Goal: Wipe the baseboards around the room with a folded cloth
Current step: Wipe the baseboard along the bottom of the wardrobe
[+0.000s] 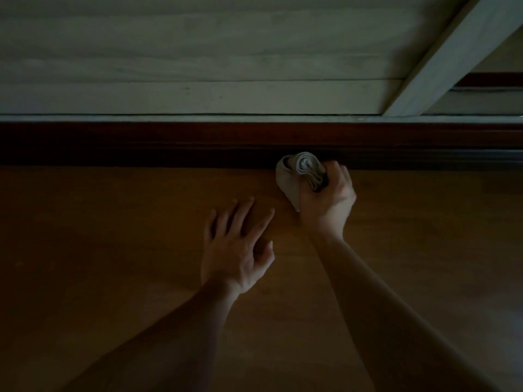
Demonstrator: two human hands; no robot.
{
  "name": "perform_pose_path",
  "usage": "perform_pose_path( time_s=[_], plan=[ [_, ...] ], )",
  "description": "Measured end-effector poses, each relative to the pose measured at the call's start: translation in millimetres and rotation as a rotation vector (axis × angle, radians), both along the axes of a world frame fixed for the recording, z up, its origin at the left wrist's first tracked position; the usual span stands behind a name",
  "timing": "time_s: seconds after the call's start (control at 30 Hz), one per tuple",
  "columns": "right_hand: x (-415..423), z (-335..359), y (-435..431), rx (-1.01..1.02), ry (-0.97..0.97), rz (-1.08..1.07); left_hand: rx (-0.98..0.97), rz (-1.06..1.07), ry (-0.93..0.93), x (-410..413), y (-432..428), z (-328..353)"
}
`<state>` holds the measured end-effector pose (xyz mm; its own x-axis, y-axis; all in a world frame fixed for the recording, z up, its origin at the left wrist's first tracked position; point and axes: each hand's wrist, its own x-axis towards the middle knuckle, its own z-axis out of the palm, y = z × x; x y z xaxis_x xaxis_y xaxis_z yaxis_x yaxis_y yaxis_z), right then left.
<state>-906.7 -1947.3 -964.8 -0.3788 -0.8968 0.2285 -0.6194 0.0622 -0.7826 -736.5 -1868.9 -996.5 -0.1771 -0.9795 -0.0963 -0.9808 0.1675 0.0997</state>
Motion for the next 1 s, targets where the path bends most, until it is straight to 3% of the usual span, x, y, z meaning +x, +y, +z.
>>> perform_pose_path(
  time_s=[0.27, 0.53, 1.0],
  plan=[
    [-46.0, 7.4, 6.6, 0.068, 0.036, -0.135, -0.004, 0.003, 0.011, 0.4, 0.9, -0.9],
    [-45.7, 16.5, -0.4, 0.137, 0.093, 0.076, 0.000, 0.013, 0.039, 1.0, 2.7, 2.0],
    [-44.2, 3.1, 6.6, 0.079, 0.012, -0.086, -0.007, 0.018, 0.011, -0.2, 3.2, -1.6]
  ],
)
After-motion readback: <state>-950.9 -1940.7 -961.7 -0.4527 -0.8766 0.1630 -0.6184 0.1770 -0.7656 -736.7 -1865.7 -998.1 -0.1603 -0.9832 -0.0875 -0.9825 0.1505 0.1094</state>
